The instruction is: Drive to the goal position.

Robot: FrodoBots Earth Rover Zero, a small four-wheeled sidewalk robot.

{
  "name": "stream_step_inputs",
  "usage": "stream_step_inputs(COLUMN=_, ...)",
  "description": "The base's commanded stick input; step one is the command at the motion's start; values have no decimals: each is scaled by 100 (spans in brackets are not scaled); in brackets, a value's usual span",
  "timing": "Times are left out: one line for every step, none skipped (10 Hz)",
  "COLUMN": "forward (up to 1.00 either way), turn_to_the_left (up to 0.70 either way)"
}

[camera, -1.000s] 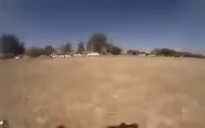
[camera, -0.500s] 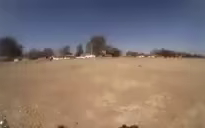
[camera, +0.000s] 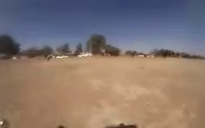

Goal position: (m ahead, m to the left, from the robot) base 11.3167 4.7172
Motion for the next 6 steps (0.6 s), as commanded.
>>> stream_step_inputs(forward=100, turn_to_the_left=0)
stream_step_inputs(forward=100, turn_to_the_left=0)
stream_step_inputs(forward=100, turn_to_the_left=0)
stream_step_inputs(forward=100, turn_to_the_left=0)
stream_step_inputs(forward=100, turn_to_the_left=0)
stream_step_inputs(forward=100, turn_to_the_left=0)
